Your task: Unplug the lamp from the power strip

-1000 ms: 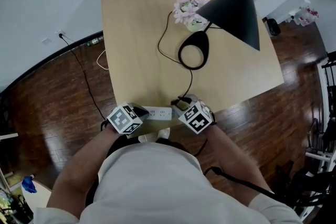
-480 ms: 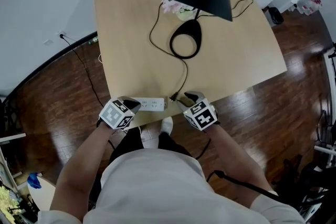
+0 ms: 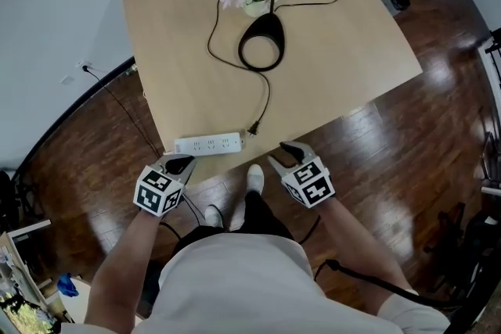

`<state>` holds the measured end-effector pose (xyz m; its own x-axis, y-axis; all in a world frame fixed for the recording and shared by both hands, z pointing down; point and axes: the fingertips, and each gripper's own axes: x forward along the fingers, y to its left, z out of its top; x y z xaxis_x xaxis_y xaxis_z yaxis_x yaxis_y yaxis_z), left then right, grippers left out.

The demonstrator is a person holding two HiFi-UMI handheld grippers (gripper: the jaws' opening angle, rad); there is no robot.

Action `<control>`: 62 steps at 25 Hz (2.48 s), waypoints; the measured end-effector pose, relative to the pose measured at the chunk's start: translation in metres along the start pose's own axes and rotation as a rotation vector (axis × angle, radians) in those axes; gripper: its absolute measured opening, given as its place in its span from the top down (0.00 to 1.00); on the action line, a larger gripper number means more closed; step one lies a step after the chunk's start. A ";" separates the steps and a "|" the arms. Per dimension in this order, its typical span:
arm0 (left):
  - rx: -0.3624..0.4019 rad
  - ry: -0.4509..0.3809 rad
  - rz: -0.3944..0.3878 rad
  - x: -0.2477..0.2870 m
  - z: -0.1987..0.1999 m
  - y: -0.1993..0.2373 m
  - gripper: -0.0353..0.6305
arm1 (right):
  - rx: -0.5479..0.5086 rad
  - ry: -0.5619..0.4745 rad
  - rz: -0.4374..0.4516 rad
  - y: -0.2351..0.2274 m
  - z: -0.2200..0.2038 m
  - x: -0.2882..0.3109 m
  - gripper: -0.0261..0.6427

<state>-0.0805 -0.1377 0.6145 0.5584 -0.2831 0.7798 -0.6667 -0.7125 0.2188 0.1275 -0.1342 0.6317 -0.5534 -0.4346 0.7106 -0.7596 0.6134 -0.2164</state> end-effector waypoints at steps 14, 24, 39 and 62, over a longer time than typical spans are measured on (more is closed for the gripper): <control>-0.030 -0.330 -0.095 -0.171 -0.113 -0.059 0.94 | 0.000 -0.086 -0.109 0.184 -0.036 -0.074 0.70; -0.057 -0.389 -0.089 -0.277 -0.224 -0.090 0.94 | 0.056 -0.128 -0.112 0.334 -0.079 -0.140 0.70; -0.016 -0.466 -0.101 -0.303 -0.233 -0.238 0.94 | 0.012 -0.255 -0.078 0.393 -0.138 -0.247 0.70; 0.097 -0.510 -0.131 -0.314 -0.223 -0.380 0.94 | -0.063 -0.388 -0.054 0.423 -0.171 -0.338 0.70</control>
<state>-0.1124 0.3647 0.4176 0.8192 -0.4465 0.3599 -0.5399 -0.8121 0.2214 0.0512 0.3852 0.4148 -0.6104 -0.6769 0.4114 -0.7753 0.6169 -0.1354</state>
